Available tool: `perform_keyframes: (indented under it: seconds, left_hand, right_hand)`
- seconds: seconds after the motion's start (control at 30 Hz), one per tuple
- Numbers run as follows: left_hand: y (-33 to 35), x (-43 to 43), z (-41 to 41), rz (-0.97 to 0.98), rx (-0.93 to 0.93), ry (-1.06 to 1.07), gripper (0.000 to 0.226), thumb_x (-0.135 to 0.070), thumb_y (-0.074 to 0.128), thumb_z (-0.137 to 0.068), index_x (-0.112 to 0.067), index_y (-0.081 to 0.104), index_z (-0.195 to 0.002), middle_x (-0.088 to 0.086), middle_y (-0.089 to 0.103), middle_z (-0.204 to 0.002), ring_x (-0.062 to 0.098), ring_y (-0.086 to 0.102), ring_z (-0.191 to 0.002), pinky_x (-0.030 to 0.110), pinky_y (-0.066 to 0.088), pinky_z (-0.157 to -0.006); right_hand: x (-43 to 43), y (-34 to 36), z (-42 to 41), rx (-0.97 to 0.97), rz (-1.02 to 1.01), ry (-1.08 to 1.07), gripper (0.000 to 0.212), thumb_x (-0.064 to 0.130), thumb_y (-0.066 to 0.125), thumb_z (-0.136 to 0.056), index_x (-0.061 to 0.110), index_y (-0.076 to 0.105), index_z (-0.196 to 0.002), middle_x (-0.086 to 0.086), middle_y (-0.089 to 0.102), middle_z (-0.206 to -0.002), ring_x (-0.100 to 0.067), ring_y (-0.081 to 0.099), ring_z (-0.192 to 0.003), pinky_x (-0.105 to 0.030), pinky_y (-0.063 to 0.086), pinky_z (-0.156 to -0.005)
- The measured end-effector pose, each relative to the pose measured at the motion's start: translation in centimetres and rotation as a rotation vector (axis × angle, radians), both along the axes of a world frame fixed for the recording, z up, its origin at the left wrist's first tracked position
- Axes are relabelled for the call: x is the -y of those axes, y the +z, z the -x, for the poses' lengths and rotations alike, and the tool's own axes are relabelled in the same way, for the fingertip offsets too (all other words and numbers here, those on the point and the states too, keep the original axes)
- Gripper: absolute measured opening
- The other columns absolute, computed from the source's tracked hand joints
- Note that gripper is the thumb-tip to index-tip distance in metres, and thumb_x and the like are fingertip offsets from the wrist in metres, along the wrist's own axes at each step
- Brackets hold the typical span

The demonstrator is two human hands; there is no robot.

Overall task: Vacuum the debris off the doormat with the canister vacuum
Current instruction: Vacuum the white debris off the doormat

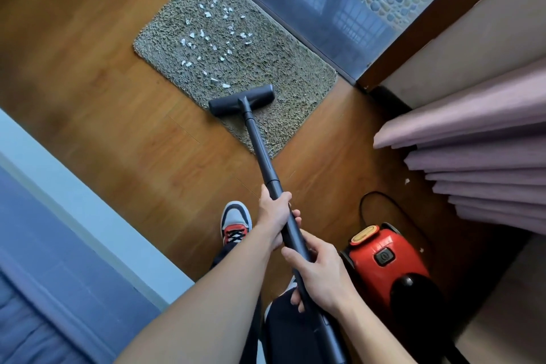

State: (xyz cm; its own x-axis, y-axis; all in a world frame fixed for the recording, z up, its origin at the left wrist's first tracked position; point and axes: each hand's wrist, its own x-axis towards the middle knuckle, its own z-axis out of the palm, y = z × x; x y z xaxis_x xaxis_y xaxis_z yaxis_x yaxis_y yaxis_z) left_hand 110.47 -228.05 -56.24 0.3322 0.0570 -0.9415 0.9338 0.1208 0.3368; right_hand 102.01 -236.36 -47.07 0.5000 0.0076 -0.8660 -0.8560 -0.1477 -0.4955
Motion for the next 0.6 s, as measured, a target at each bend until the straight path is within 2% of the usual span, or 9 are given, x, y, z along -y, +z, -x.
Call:
perform_keyframes:
  seconds: [0.07,0.17,0.33,0.6]
  left_hand:
    - [-0.4,-0.6,-1.2,-0.006,0.008,0.006,0.060,-0.009,0.051,-0.101,-0.023,0.028,-0.154,0.008,0.051,-0.074,0.012,0.054,-0.046,0.025,0.049,-0.043]
    - [-0.9,-1.7,-3.1,-0.012,0.017,0.014,0.056,-0.007,0.050,-0.100,-0.020,0.032,-0.151,0.008,0.048,-0.071,0.012,0.052,-0.043,0.025,0.047,-0.042]
    - [-1.6,-3.7,-6.9,-0.014,0.008,0.024,0.063,-0.009,0.052,-0.099,-0.025,0.028,-0.155,0.007,0.049,-0.071,0.012,0.052,-0.042,0.025,0.047,-0.042]
    - [-2.5,-7.1,-12.5,-0.030,0.025,0.023,0.060,-0.007,0.052,-0.098,-0.020,0.030,-0.152,0.008,0.047,-0.069,0.013,0.052,-0.041,0.025,0.047,-0.043]
  right_hand:
    - [-0.6,-0.1,-1.2,0.010,-0.005,0.005,0.036,0.033,0.065,-0.098,0.032,0.056,-0.133,0.008,0.069,-0.063,-0.034,0.072,-0.053,-0.032,0.055,-0.046]
    - [-1.6,-0.4,-3.2,0.029,-0.002,0.012,0.024,0.030,0.063,-0.096,0.030,0.061,-0.120,0.003,0.068,-0.063,-0.037,0.071,-0.052,-0.032,0.054,-0.044]
    - [-3.7,-0.9,-6.9,0.038,-0.006,0.010,0.032,0.030,0.063,-0.097,0.032,0.059,-0.129,0.010,0.069,-0.065,-0.030,0.070,-0.048,-0.032,0.054,-0.045]
    - [-7.0,-1.5,-12.3,0.047,-0.035,-0.030,0.029,0.028,0.061,-0.099,0.027,0.059,-0.127,0.002,0.064,-0.068,-0.027,0.068,-0.045,-0.032,0.053,-0.043]
